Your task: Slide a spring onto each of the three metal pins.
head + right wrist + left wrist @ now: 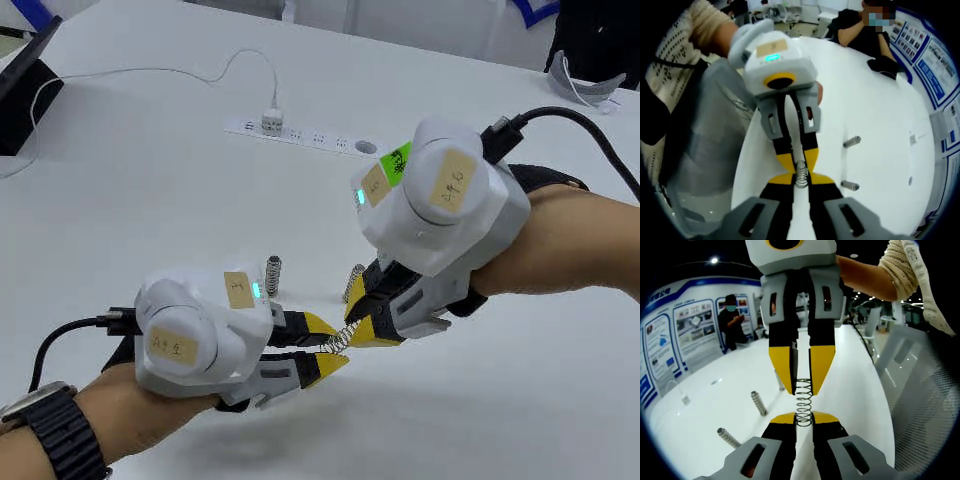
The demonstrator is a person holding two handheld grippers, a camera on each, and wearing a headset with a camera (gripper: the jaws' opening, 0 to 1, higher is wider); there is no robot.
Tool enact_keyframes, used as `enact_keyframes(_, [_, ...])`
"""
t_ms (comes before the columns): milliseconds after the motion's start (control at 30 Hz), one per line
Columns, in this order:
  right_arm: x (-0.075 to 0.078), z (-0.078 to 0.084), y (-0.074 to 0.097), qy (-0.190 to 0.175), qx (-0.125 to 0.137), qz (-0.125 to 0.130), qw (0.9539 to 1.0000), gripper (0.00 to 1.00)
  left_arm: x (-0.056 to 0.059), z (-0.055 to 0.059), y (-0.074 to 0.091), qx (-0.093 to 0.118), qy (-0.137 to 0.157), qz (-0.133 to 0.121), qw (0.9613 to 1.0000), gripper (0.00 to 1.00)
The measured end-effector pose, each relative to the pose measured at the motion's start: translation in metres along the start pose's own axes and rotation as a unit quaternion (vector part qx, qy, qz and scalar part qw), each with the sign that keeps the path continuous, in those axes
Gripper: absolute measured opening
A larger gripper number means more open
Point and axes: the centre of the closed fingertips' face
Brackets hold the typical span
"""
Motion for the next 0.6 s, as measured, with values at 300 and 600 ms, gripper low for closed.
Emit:
enact_keyframes(300, [0.0002,-0.007,0.0004,0.0,0.007,0.001,1.0,0.12,0.0014,-0.0011,-0.0012,0.006,0.002,0.0,1.0,0.11])
enact_keyframes(600, [0.0031,-0.0058,0.0004,-0.015,0.011,0.001,0.9998,0.16,0.001,0.0026,-0.0018,0.007,0.01,-0.002,0.9999,0.11])
Point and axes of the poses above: the centre of the closed fingertips' face, and the gripper's own axes: y roughly backward along the fingers, x roughly to its right, z roughly out of its underside, and after that the axes turned 6 degrees about -x, right-handed
